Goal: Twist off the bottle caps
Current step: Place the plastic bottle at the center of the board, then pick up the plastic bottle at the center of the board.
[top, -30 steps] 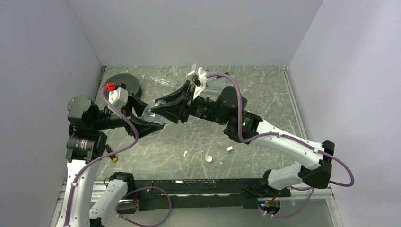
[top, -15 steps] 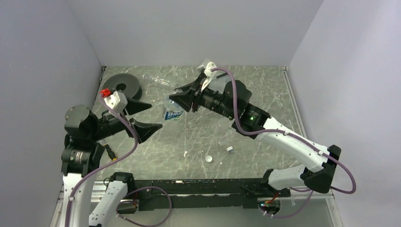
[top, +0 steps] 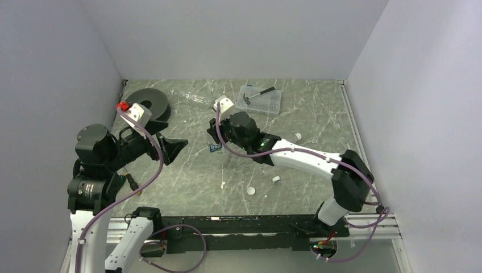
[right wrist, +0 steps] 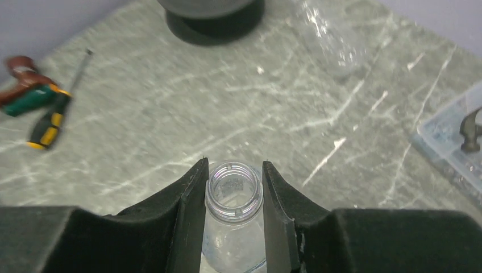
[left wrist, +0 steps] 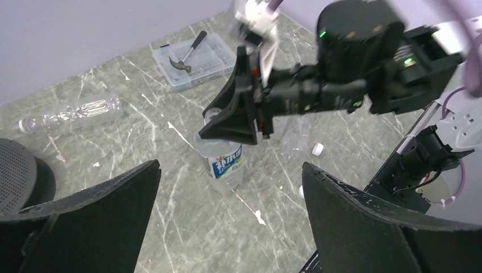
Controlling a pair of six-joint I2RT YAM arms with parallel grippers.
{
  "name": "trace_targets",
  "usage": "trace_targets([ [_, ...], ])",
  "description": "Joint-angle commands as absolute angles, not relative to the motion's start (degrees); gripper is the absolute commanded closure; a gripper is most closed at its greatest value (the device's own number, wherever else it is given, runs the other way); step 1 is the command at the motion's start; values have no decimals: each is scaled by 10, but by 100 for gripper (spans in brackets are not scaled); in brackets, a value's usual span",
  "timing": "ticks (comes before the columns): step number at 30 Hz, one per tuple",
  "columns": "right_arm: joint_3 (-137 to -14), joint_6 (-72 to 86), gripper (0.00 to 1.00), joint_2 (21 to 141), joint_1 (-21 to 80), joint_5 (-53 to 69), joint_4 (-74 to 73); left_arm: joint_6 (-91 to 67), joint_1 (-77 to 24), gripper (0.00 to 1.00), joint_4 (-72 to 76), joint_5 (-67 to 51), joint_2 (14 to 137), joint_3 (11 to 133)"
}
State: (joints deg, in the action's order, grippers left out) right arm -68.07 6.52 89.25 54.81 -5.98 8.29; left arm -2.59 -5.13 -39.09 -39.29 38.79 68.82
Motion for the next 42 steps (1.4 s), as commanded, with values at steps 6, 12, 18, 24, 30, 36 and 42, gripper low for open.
trace_targets([
  [6,-644,51,84,960,545,-170,273,-29,-52,1,-415,-378,377,703],
  [12,-617,59,85,989,553,-237,347,-22,-52,0,-423,-383,377,707],
  [18,-619,23,71,1023,582,-289,357,-22,-52,1,-412,-378,370,701],
  [24,-622,40,30,1005,589,-296,335,-35,-52,0,-396,-368,373,696],
  [30,-645,60,9,977,587,-280,291,-38,-51,0,-392,-381,378,699],
  [36,-681,87,0,924,577,-288,212,-35,-52,0,-391,-377,375,701],
  [42,-795,245,0,876,519,-332,-93,-28,-52,0,-407,-377,391,719],
])
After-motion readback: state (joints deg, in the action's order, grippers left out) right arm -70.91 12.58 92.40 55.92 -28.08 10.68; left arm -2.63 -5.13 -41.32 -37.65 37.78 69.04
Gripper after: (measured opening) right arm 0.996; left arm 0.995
